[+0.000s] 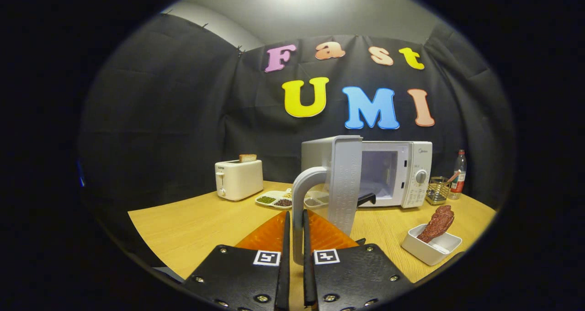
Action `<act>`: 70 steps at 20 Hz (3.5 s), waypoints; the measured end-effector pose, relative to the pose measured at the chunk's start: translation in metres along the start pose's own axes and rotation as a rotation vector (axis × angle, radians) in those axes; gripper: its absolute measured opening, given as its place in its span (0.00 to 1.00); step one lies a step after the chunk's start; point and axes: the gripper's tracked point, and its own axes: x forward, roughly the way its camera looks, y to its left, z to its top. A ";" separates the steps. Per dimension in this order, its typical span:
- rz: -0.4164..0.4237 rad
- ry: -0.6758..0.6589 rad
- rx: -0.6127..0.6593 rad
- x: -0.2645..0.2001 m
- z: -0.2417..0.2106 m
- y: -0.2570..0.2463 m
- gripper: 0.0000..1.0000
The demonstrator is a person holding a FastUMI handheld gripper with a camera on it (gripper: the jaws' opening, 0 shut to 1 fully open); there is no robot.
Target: Open the microwave, put the food inside, and close the microwave door.
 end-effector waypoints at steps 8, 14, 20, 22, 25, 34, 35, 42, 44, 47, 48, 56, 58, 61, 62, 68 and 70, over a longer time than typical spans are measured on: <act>0.151 -0.024 0.002 -0.035 0.025 0.014 0.12; 0.186 -0.070 -0.069 -0.066 0.053 -0.049 0.12; 0.115 -0.095 -0.157 -0.074 0.052 -0.121 0.39; 0.070 -0.111 -0.172 -0.075 0.050 -0.141 0.60; 0.028 -0.096 -0.145 -0.071 0.047 -0.170 0.85; -0.105 0.003 -0.100 -0.048 0.007 -0.285 0.95; -0.110 0.021 -0.077 -0.045 -0.003 -0.294 0.95; -0.103 0.126 0.189 -0.021 -0.049 -0.339 0.95; -0.079 0.156 0.268 -0.012 -0.059 -0.341 0.94; -0.054 0.203 0.399 0.003 -0.078 -0.347 0.88; -0.034 0.212 0.450 0.007 -0.083 -0.345 0.89; 0.054 0.239 0.749 0.029 -0.101 -0.332 0.56; 0.067 0.210 0.828 0.020 -0.096 -0.333 0.27; 0.067 0.191 0.884 0.027 -0.092 -0.335 0.14; 0.065 0.182 0.878 0.027 -0.088 -0.334 0.14; 0.085 0.137 0.904 0.017 -0.050 -0.328 0.14; 0.094 0.124 0.889 0.019 -0.036 -0.321 0.14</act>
